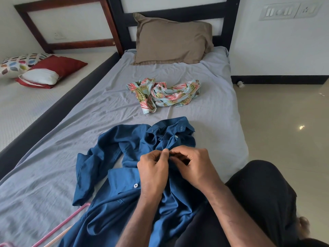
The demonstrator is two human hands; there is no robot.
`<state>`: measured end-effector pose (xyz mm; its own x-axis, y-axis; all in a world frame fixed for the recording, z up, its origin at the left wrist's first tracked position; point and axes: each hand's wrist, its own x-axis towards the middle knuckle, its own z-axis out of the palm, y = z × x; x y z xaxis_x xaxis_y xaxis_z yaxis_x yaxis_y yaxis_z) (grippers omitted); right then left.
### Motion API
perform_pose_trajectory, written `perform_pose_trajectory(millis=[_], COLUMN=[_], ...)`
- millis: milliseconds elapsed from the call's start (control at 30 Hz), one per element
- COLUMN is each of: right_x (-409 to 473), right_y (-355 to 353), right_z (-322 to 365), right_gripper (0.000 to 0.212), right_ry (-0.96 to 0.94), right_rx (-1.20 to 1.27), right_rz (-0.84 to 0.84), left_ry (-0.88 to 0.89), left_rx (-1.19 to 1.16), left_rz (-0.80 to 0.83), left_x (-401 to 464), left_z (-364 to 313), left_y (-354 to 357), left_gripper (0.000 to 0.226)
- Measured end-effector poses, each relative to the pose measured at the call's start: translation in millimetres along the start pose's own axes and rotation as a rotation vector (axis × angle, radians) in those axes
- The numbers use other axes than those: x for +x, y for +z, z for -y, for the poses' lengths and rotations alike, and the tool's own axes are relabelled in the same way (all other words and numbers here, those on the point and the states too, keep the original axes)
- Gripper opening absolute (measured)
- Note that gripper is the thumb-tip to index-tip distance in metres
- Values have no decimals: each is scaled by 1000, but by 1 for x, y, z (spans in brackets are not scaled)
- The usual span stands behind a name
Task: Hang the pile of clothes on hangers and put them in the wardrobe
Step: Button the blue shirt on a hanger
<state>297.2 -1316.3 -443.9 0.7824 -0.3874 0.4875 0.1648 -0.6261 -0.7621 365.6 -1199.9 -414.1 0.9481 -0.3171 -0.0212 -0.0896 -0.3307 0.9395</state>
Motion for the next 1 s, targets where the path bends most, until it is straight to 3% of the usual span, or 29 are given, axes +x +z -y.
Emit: perform_pose_trajectory(millis=[133, 267, 333, 467, 600, 833, 1000], right_x=[1, 1, 1, 4, 5, 4, 5], right_y=[1, 0, 1, 1, -4, -2, 2], right_z=[4, 2, 1, 0, 4, -9, -2], right_gripper=[7, 12, 14, 12, 8, 7, 8], right_ry=[2, 60, 64, 73, 233, 407, 376], right_rx=[-12, 16, 17, 6, 231, 150, 134], right_rz=[-9, -38, -56, -82, 17, -111, -70], left_ry=[-4, -199, -248, -268, -236, -164, -100], left_rx=[-89, -445, -506, -486, -451, -165, -87], left_rz=[6, 87, 114, 109, 92, -91, -123], left_x=[-4, -4, -4, -3, -3, 4, 2], left_z=[3, 8, 7, 9, 8, 10, 4], left_y=[4, 5, 4, 4, 7, 5, 5], left_gripper=[25, 33, 28, 18, 13, 24, 20])
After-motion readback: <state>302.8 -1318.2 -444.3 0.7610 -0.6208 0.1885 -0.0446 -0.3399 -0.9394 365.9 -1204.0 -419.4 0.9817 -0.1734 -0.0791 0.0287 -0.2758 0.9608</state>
